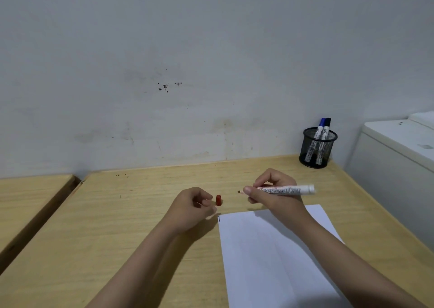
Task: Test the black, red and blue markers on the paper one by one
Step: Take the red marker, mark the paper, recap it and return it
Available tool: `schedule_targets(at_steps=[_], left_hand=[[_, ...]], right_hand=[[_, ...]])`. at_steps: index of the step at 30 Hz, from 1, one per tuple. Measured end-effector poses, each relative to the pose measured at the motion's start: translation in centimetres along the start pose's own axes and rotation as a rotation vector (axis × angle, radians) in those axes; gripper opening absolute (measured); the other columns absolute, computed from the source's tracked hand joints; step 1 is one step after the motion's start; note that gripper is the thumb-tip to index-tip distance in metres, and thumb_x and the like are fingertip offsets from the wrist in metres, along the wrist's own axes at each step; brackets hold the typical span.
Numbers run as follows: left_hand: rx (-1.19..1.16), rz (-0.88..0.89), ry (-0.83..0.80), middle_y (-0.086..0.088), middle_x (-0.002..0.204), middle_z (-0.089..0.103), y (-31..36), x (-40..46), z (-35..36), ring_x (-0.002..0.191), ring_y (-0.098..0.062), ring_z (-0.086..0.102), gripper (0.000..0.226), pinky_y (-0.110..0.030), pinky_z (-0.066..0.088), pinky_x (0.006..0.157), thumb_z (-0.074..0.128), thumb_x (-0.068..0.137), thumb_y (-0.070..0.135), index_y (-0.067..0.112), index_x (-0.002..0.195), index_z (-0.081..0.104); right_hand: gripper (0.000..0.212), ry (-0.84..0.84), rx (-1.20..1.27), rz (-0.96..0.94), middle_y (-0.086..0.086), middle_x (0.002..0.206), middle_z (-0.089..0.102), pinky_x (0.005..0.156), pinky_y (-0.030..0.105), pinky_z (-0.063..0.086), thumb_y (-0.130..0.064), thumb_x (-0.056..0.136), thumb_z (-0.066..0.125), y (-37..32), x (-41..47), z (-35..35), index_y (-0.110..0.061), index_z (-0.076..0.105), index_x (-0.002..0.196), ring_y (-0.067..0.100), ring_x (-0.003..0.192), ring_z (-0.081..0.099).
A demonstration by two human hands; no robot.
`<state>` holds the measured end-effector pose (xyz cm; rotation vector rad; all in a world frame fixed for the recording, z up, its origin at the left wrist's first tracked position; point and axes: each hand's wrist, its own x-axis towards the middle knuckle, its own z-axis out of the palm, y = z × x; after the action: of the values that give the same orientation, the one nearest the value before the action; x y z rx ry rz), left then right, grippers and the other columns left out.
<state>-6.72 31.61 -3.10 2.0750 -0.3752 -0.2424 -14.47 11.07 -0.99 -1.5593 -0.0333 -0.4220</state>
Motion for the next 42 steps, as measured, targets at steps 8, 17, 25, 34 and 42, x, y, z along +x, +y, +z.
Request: schedule_targets(at_steps=[8, 17, 25, 34, 42], left_hand=[[0.209, 0.157, -0.004, 0.0, 0.081, 0.064, -1.2, -3.4, 1.4, 0.064, -0.007, 0.053, 0.037, -0.021, 0.044, 0.06, 0.083, 0.051, 0.044, 0.026, 0.077, 0.064], [0.203, 0.283, 0.019, 0.005, 0.081, 0.059, -2.9, -2.9, 1.8, 0.067, -0.01, 0.055, 0.035, -0.02, 0.044, 0.062, 0.083, 0.054, 0.046, 0.026, 0.08, 0.071], [0.26, 0.303, -0.001, 0.008, 0.084, 0.059, -3.0, -2.9, 1.7, 0.078, -0.009, 0.06, 0.044, -0.033, 0.053, 0.073, 0.071, 0.055, 0.062, 0.03, 0.085, 0.071], [0.287, 0.328, 0.009, 0.01, 0.082, 0.059, -3.1, -3.0, 1.6, 0.078, -0.007, 0.06, 0.045, -0.036, 0.053, 0.075, 0.07, 0.055, 0.062, 0.028, 0.084, 0.073], [0.282, 0.354, 0.01, 0.011, 0.08, 0.06, -3.2, -3.0, 1.7, 0.077, -0.007, 0.06, 0.042, -0.035, 0.053, 0.072, 0.07, 0.057, 0.061, 0.028, 0.083, 0.074]], right_hand=[[0.025, 0.04, 0.06, 0.192, 0.001, 0.046, 0.06, 0.046, 0.029, 0.054, -0.003, 0.079, 0.07, 1.7, 0.7, 4.3, -0.005, 0.05, 0.064, 0.018, 0.044, 0.059], [0.034, 0.1, -0.061, 0.229, 0.0, 0.039, 0.055, 0.043, 0.029, 0.048, -0.004, 0.079, 0.07, 4.7, 0.1, 5.0, -0.01, 0.044, 0.058, 0.019, 0.041, 0.061], [0.035, 0.094, -0.11, 0.217, 0.012, 0.048, 0.054, 0.041, 0.027, 0.046, -0.001, 0.081, 0.065, 4.8, 0.1, 5.2, -0.011, 0.04, 0.057, 0.015, 0.043, 0.064], [0.034, 0.079, -0.135, 0.235, 0.016, 0.055, 0.055, 0.044, 0.028, 0.047, -0.001, 0.078, 0.065, 5.2, 0.2, 5.5, -0.012, 0.041, 0.057, 0.016, 0.047, 0.065], [0.034, 0.056, -0.182, 0.246, 0.005, 0.044, 0.046, 0.044, 0.027, 0.042, 0.002, 0.072, 0.062, 5.1, 0.3, 5.5, -0.013, 0.038, 0.054, 0.015, 0.037, 0.055]])
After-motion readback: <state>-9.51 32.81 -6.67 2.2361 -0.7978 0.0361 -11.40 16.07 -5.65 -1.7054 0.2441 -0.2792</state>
